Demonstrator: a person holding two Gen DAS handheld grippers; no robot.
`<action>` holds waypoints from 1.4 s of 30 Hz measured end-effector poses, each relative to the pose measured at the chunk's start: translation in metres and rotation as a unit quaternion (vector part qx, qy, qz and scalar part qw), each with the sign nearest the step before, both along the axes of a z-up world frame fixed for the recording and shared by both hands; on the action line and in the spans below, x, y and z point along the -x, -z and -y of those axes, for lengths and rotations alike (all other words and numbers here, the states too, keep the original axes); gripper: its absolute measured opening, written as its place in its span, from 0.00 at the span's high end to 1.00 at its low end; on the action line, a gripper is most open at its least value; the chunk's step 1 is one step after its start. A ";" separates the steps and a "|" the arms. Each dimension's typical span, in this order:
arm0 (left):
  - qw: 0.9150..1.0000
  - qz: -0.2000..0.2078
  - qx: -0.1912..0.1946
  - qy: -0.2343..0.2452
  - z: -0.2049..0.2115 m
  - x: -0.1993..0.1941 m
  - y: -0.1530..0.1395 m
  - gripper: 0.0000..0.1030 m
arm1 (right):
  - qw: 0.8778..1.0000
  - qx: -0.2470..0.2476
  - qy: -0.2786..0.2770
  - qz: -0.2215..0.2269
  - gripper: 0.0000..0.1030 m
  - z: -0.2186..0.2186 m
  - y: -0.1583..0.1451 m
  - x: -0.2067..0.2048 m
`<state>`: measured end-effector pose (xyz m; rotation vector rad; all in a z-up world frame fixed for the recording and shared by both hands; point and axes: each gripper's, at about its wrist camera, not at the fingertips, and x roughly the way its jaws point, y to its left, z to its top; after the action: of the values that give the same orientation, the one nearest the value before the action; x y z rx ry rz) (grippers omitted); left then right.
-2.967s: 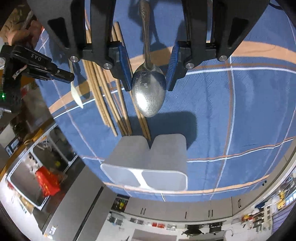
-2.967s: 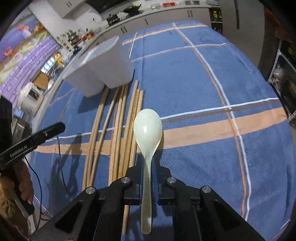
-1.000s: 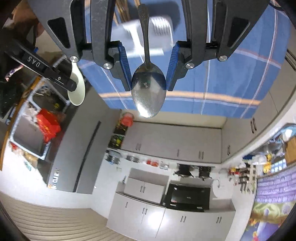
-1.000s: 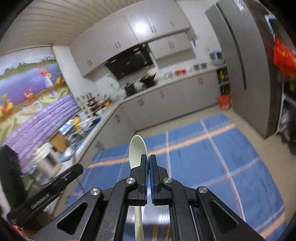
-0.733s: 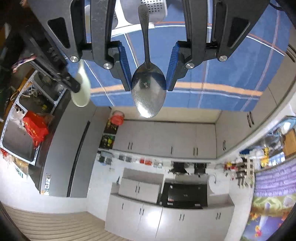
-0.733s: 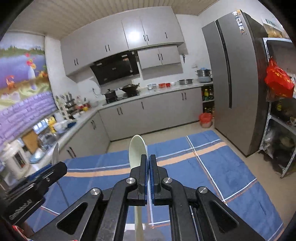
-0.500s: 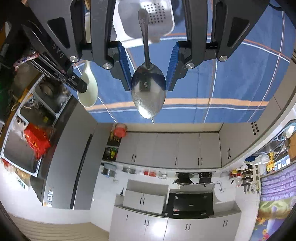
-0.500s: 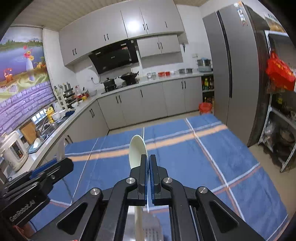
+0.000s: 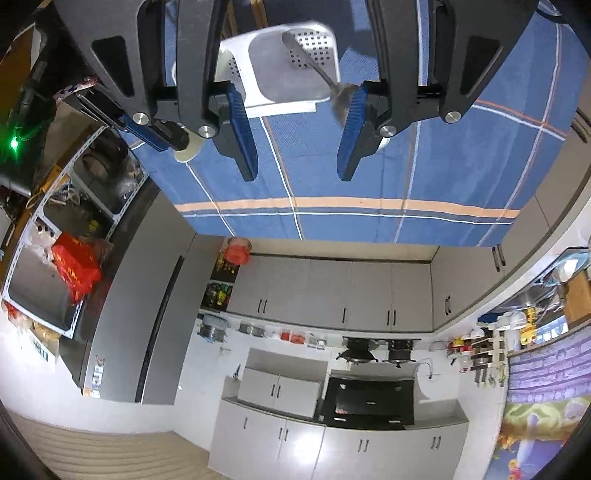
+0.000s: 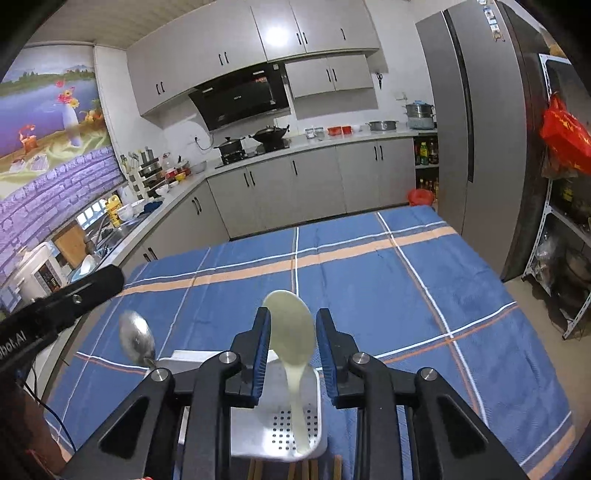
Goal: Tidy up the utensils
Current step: 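Drop the silver spoon into the caddy with the left gripper while the right drops the green spoon, then grasp a wooden chopstick with the right gripper while the left gripper grasps another chopstick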
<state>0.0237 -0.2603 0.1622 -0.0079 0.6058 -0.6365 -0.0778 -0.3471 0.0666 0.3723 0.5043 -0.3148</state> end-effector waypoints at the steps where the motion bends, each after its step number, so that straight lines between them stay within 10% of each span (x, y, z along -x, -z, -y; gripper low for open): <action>1: 1.000 0.001 0.004 -0.004 -0.006 0.004 -0.006 0.58 | 1.000 0.000 -0.002 0.003 0.71 0.000 -0.004 0.008; 6: 0.999 -0.001 0.023 -0.024 -0.045 0.040 -0.023 0.54 | 1.000 -0.001 -0.010 -0.012 0.49 -0.002 -0.007 0.060; 19: 0.980 -0.188 -0.042 0.051 -0.044 0.114 0.110 0.60 | 0.977 -0.109 -0.072 -0.167 0.64 -0.018 0.119 0.147; 26: 0.971 -0.198 -0.103 0.084 -0.015 0.122 0.156 0.84 | 0.978 -0.053 -0.089 -0.183 0.66 -0.039 0.121 0.149; 42: 0.970 -0.185 -0.137 0.077 0.014 0.110 0.152 0.95 | 0.976 -0.020 -0.082 -0.202 0.77 -0.042 0.117 0.129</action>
<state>-0.0865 -0.2743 0.0099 0.1845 1.0598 -0.7028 -0.2066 -0.3048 -0.0503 0.3036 0.9378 -0.2189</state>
